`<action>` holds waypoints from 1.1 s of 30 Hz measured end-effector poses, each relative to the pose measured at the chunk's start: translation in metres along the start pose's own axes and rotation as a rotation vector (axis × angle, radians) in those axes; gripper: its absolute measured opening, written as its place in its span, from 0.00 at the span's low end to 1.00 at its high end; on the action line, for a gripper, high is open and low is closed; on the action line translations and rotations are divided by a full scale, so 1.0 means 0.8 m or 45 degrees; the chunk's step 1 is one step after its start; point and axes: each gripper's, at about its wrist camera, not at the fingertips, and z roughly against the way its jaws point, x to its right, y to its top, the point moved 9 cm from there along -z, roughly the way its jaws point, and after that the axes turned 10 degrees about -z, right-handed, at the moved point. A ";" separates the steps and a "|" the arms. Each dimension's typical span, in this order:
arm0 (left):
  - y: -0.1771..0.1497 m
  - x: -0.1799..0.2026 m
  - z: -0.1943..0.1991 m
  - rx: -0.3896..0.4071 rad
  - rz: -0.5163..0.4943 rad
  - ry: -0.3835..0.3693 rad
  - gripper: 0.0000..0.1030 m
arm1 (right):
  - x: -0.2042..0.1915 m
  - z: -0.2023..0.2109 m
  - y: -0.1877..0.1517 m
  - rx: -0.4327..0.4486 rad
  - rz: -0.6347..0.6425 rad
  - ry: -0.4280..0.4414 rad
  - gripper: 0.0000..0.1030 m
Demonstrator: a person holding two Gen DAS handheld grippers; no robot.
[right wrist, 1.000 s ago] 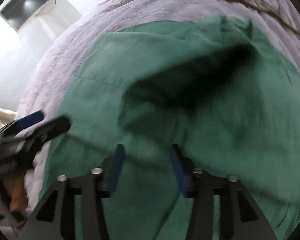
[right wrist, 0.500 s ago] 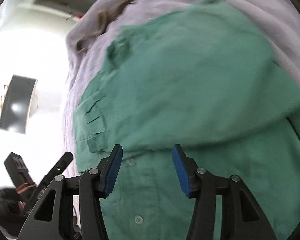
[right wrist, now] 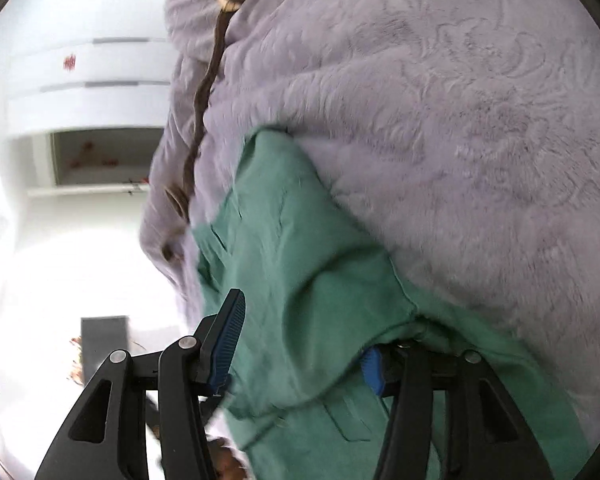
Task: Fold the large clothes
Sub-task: 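Grasp the jacket side edge with the right tool and fold it inward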
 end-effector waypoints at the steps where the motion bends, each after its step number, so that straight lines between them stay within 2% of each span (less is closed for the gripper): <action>1: -0.004 -0.005 -0.006 -0.019 0.021 0.009 0.99 | 0.002 0.006 0.003 0.029 0.010 -0.022 0.03; 3: -0.011 -0.015 -0.018 -0.057 0.051 0.043 0.99 | 0.017 0.034 0.016 0.117 0.015 -0.068 0.03; 5: -0.017 -0.020 -0.024 -0.068 0.048 0.061 0.99 | 0.040 0.037 0.024 0.138 -0.017 -0.126 0.03; 8: -0.019 -0.016 -0.029 -0.077 0.002 0.094 0.99 | 0.074 0.029 0.024 0.073 -0.093 -0.166 0.02; 10: -0.019 -0.013 -0.031 -0.079 -0.016 0.115 0.99 | 0.067 0.025 0.013 -0.020 0.007 -0.197 0.04; 11: -0.019 -0.013 -0.031 -0.079 -0.015 0.121 0.99 | 0.060 0.025 0.005 -0.077 0.083 -0.232 0.07; 12: -0.019 -0.013 -0.032 -0.079 -0.010 0.121 0.99 | 0.054 0.032 -0.006 -0.142 0.144 -0.234 0.17; 14: -0.019 -0.015 -0.031 -0.078 0.000 0.114 0.99 | 0.028 0.041 -0.029 -0.265 0.272 -0.167 0.26; 15: -0.019 -0.016 -0.031 -0.079 0.001 0.112 0.99 | 0.015 0.043 -0.035 -0.289 0.325 -0.149 0.27; 16: -0.019 -0.017 -0.029 -0.080 0.002 0.110 0.99 | -0.004 0.046 -0.037 -0.297 0.418 -0.146 0.30; 18: -0.018 -0.018 -0.025 -0.082 0.016 0.108 0.99 | -0.025 0.044 -0.022 -0.236 0.510 -0.192 0.48; 19: -0.018 -0.020 -0.024 -0.081 0.028 0.103 0.99 | -0.037 0.036 -0.008 -0.201 0.542 -0.224 0.49; 24: -0.017 -0.029 -0.007 -0.063 0.080 0.110 0.99 | -0.067 -0.023 0.025 -0.193 0.591 -0.294 0.47; 29: -0.025 -0.048 0.012 -0.030 0.104 0.147 0.99 | -0.068 -0.083 0.045 -0.109 0.732 -0.508 0.45; 31: -0.030 -0.054 0.004 -0.059 0.082 0.170 0.99 | -0.047 -0.091 0.062 -0.087 0.699 -0.591 0.38; 33: -0.033 -0.056 -0.007 -0.085 0.076 0.188 0.99 | -0.031 -0.095 0.080 -0.050 0.631 -0.616 0.19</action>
